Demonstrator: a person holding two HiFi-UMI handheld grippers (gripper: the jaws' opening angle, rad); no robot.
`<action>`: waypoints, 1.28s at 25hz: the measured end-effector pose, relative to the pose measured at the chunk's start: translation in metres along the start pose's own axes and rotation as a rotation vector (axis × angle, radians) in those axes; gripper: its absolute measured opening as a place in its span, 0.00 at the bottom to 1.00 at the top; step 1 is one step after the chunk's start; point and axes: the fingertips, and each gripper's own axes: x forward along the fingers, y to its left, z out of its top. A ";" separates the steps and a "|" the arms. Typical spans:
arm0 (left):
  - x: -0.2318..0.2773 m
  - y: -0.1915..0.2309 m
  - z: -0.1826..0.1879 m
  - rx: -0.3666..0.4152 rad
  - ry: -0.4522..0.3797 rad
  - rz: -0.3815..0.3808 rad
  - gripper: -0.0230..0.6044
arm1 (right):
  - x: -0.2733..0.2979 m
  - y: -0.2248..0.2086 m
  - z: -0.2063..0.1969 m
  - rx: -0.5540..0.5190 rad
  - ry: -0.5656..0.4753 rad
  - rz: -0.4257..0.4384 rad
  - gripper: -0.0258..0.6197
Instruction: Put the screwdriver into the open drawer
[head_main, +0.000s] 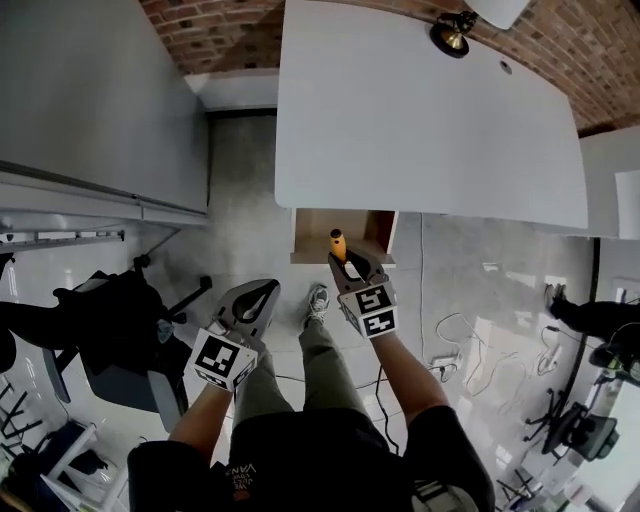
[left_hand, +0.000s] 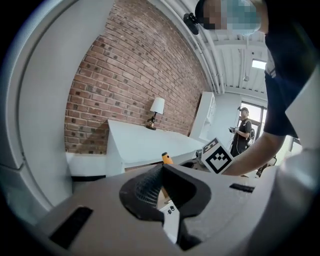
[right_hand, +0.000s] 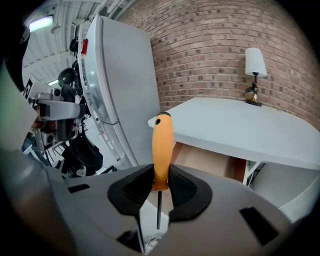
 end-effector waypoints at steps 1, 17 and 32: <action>0.001 0.003 -0.002 -0.009 -0.003 0.010 0.05 | 0.012 -0.002 -0.002 -0.018 0.009 0.010 0.17; 0.024 0.036 -0.071 -0.131 -0.047 0.085 0.05 | 0.145 -0.029 -0.073 -0.227 0.308 0.091 0.17; 0.031 0.055 -0.120 -0.239 -0.054 0.138 0.05 | 0.193 -0.048 -0.118 -0.280 0.477 0.170 0.17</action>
